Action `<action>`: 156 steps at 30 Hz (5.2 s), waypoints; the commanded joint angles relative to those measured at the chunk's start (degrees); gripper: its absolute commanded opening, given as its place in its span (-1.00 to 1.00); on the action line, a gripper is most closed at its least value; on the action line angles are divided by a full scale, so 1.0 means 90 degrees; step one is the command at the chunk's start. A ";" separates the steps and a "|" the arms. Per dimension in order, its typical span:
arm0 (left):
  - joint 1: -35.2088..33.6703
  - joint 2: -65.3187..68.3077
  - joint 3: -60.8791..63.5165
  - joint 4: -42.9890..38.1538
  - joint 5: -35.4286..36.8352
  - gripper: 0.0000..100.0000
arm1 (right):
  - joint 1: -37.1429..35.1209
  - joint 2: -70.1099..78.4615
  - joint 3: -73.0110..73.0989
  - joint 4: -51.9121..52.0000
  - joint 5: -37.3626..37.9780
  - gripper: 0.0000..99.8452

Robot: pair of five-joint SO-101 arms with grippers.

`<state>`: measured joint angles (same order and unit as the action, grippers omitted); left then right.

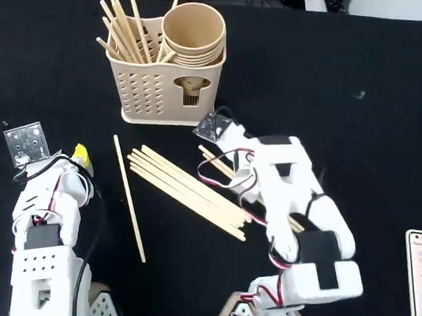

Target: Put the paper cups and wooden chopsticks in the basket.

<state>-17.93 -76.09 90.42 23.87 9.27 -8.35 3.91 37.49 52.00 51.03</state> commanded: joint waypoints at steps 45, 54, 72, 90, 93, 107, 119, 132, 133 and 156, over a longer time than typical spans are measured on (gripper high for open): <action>0.0073 -0.0098 -0.0034 -0.0147 -0.0039 -0.73 | 0.2335 0.1001 -0.2437 0.0459 0.0791 -0.98; 0.0073 -0.0098 -0.0034 -0.0156 -0.0039 -0.73 | 0.2188 0.1988 -0.4137 0.1661 0.0469 -0.82; 0.0034 -0.0098 -0.0044 -0.0156 -0.0049 -0.73 | 0.1250 0.2359 -0.4537 0.1504 0.0244 -0.63; 0.0024 -0.0098 -0.0044 -0.0156 -0.0049 -0.73 | 0.1319 0.3004 -0.4772 0.0977 0.0195 -0.63; 0.0024 -0.0098 -0.0044 -0.0156 -0.0049 -0.73 | 0.1377 0.3375 -0.4908 0.0850 0.0205 -0.64; 0.0024 -0.0098 -0.0054 -0.0156 -0.0049 -0.73 | 0.1407 0.2974 -0.5104 0.2803 0.0967 -0.98; 0.0024 -0.0098 -0.0063 -0.0156 -0.0049 -0.73 | 0.1436 -0.0611 -0.2711 0.2696 0.0957 -0.98; 0.0034 -0.0098 -0.0063 -0.0156 -0.0049 -0.73 | -0.0498 -0.5524 -0.1245 0.2559 -0.1866 -0.98; 0.0034 -0.0098 -0.0054 -0.0156 -0.0049 -0.73 | -0.0781 -0.5797 -0.1284 0.2422 -0.2159 -0.98; 0.0034 -0.0098 -0.0054 -0.0156 -0.0049 -0.73 | -0.3126 -0.3551 -0.3043 -0.5060 -0.5148 -0.98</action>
<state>-17.93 -76.09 90.42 23.87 9.27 -36.04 -32.48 17.19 10.95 4.88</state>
